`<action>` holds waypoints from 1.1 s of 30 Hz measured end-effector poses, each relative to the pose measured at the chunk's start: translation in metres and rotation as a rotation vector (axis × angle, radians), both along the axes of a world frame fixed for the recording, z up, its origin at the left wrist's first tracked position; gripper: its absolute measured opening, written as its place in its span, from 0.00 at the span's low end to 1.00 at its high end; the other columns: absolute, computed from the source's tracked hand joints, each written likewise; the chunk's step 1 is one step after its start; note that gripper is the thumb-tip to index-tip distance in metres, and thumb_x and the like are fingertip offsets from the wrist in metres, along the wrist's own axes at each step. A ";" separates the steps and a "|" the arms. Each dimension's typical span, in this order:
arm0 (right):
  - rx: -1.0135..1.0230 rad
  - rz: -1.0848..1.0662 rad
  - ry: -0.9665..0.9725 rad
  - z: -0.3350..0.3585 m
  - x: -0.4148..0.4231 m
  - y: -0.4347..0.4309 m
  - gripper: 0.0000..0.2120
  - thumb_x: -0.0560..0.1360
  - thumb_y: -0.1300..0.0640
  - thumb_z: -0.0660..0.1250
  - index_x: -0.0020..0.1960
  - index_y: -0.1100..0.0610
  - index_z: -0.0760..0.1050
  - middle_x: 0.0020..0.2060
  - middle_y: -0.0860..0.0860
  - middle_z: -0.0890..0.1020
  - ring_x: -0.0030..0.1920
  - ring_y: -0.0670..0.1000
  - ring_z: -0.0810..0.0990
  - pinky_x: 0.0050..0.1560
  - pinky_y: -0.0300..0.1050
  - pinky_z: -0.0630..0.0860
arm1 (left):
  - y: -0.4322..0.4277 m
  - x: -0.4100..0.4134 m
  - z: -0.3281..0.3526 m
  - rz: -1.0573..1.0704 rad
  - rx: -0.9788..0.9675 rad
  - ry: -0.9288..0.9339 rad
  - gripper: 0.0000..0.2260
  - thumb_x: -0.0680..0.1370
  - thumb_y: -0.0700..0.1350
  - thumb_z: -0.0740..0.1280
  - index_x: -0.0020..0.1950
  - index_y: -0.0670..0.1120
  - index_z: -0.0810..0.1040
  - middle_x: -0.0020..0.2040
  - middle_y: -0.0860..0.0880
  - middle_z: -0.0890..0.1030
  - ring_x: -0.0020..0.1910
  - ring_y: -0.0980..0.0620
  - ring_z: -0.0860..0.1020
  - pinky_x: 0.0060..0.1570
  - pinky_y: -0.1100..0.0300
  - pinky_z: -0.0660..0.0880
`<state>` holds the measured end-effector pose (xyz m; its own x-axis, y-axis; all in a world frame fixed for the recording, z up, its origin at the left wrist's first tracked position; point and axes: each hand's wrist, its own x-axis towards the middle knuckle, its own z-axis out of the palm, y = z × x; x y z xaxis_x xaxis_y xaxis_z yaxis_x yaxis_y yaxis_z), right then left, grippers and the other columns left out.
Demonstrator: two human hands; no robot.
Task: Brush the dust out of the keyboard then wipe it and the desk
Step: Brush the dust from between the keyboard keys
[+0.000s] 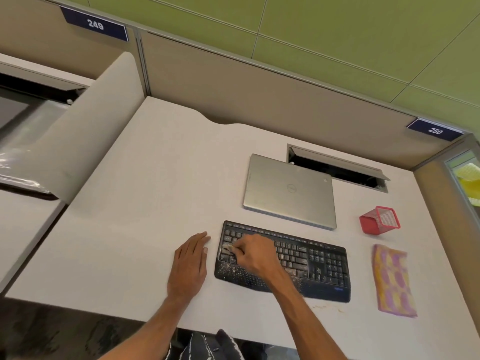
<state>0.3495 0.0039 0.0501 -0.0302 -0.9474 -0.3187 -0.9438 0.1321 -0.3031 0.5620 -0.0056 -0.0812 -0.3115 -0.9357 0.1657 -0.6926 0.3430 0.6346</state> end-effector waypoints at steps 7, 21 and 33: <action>-0.123 -0.124 0.083 0.004 -0.012 0.001 0.14 0.84 0.42 0.63 0.49 0.46 0.85 0.27 0.42 0.79 0.25 0.42 0.74 0.33 0.38 0.74 | 0.000 0.001 -0.001 0.004 0.027 -0.008 0.18 0.90 0.50 0.55 0.78 0.54 0.75 0.78 0.59 0.74 0.80 0.59 0.69 0.78 0.57 0.66; -0.102 -0.089 -0.052 0.009 0.003 -0.004 0.13 0.82 0.40 0.65 0.59 0.43 0.85 0.31 0.40 0.82 0.27 0.43 0.75 0.32 0.37 0.75 | -0.001 0.001 -0.001 -0.002 0.014 0.007 0.18 0.90 0.49 0.56 0.78 0.53 0.75 0.78 0.59 0.74 0.79 0.58 0.70 0.77 0.55 0.67; -0.060 0.089 0.115 0.006 -0.003 -0.005 0.12 0.83 0.44 0.65 0.51 0.47 0.85 0.34 0.41 0.83 0.32 0.40 0.77 0.39 0.35 0.71 | 0.000 0.002 -0.001 0.000 0.006 0.027 0.18 0.90 0.49 0.56 0.77 0.53 0.76 0.77 0.59 0.74 0.79 0.59 0.70 0.78 0.57 0.66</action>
